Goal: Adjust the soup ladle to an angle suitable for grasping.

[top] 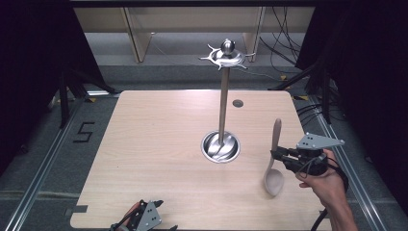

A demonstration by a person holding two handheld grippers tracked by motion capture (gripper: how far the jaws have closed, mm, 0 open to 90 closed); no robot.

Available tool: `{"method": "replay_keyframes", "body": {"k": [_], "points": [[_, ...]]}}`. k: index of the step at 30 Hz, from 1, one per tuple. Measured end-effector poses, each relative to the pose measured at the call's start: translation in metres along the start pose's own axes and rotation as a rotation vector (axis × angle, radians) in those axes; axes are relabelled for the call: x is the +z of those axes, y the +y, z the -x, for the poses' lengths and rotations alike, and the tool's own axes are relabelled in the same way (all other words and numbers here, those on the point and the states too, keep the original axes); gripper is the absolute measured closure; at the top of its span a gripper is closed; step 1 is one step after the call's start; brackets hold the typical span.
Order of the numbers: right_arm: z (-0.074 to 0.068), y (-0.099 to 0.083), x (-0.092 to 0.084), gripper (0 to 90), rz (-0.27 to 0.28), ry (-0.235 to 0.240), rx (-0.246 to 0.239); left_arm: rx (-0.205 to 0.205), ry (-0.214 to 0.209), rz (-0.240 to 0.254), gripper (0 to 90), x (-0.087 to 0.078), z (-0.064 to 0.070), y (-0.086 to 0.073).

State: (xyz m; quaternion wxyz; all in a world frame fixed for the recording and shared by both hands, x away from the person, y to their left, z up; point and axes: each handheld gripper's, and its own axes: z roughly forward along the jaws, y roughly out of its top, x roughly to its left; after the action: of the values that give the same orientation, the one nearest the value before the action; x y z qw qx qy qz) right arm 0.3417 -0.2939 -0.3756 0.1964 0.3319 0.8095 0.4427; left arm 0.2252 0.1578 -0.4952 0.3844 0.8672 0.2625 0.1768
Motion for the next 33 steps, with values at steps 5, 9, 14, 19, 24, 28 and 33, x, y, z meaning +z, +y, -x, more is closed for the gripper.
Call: {"method": "replay_keyframes", "body": {"k": [5,9,14,19,24,28,33], "points": [[-0.003,0.005,0.001,77.0,0.027,0.021,0.034,-0.014,-0.010,-0.007,15.3,-0.002,-0.003,-0.001],[-0.007,0.014,0.007,77.0,0.063,0.027,0.023,-0.012,0.001,-0.001,15.3,-0.001,-0.003,-0.001],[-0.013,0.028,0.011,77.0,0.099,0.047,-0.003,-0.012,0.007,-0.003,15.3,0.000,-0.003,-0.001],[-0.018,0.038,0.015,77.0,0.101,0.063,-0.018,-0.010,0.008,-0.001,15.3,0.000,-0.002,-0.001],[-0.020,0.044,0.020,77.0,0.125,0.063,-0.027,-0.010,0.012,-0.001,15.3,0.000,-0.003,-0.001],[-0.019,0.047,0.022,77.0,0.130,0.064,-0.037,-0.030,-0.004,0.012,15.3,0.001,-0.002,-0.001],[-0.021,0.049,0.023,77.0,0.112,0.079,-0.026,-0.017,0.005,0.003,15.3,0.000,-0.002,-0.001]]}}
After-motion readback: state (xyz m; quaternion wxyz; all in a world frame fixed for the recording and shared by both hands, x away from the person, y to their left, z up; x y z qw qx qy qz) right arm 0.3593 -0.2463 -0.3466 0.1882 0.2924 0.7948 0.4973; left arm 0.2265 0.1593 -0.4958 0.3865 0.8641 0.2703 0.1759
